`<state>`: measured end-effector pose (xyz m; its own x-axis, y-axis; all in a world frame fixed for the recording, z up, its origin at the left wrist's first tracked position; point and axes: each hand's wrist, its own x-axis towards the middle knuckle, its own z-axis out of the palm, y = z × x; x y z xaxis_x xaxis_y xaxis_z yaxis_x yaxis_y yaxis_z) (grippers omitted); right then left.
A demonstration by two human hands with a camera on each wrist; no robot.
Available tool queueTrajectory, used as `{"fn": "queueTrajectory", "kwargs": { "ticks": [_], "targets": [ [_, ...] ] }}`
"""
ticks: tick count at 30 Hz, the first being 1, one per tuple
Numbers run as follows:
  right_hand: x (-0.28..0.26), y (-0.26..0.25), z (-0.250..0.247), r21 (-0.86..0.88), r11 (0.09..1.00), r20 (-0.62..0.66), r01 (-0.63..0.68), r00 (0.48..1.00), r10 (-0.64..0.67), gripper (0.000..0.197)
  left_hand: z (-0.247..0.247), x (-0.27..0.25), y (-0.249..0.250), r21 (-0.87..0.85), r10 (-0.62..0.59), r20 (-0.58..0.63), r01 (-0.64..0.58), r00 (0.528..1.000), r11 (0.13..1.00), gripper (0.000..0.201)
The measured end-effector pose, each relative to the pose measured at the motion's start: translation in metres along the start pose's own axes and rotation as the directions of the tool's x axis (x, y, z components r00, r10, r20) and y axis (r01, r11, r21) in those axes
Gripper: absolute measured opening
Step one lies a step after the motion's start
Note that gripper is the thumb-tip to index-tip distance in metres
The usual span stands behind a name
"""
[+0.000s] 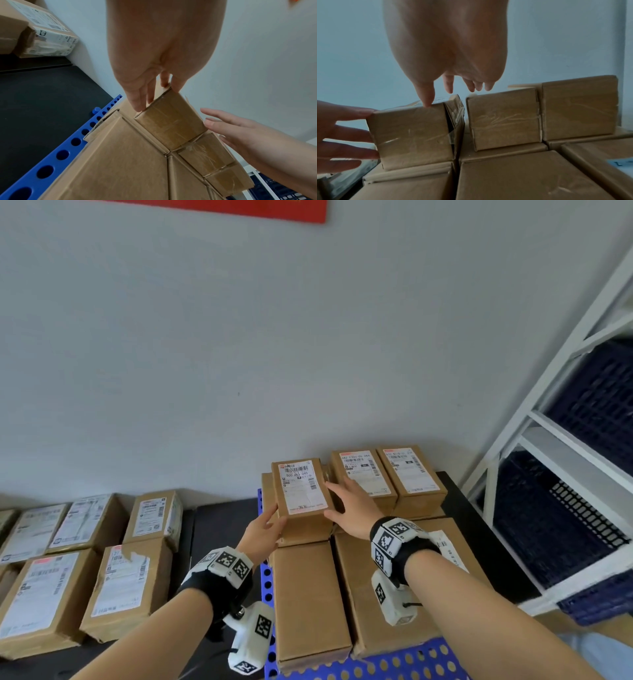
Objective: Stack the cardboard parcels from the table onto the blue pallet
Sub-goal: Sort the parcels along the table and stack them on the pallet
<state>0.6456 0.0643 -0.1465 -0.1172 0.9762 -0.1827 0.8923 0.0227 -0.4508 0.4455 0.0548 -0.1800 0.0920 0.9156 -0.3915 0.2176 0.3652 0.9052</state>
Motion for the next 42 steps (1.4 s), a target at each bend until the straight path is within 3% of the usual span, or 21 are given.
{"fn": "queueTrajectory", "kwargs": {
  "ticks": [20,26,29,32,42],
  "targets": [
    [0.005,0.016,0.003,0.025,1.000,0.030,-0.013,0.999,0.012,0.065,0.011,0.020,0.008,0.055,-0.037,0.011,0.036,0.999,0.998,0.050],
    [0.015,-0.001,-0.003,0.230,0.973,-0.058,0.021,0.998,-0.008,0.054,-0.005,0.014,0.014,0.068,-0.056,-0.038,0.059,0.998,0.996,0.052],
    [0.025,-0.025,-0.008,0.297,0.953,-0.043,0.068,0.997,-0.058,0.053,-0.026,0.006,0.023,0.019,-0.021,-0.100,0.023,0.995,1.000,0.035],
    [0.034,-0.057,-0.002,0.308,0.944,-0.005,0.115,0.993,-0.120,0.053,-0.058,-0.001,0.021,0.030,-0.011,-0.181,0.017,0.983,0.999,0.045],
    [0.041,-0.197,0.063,0.305,0.943,0.117,0.133,0.978,-0.175,0.055,-0.207,-0.065,-0.017,0.024,-0.052,-0.383,0.066,0.923,0.998,0.039]
  ]
}}
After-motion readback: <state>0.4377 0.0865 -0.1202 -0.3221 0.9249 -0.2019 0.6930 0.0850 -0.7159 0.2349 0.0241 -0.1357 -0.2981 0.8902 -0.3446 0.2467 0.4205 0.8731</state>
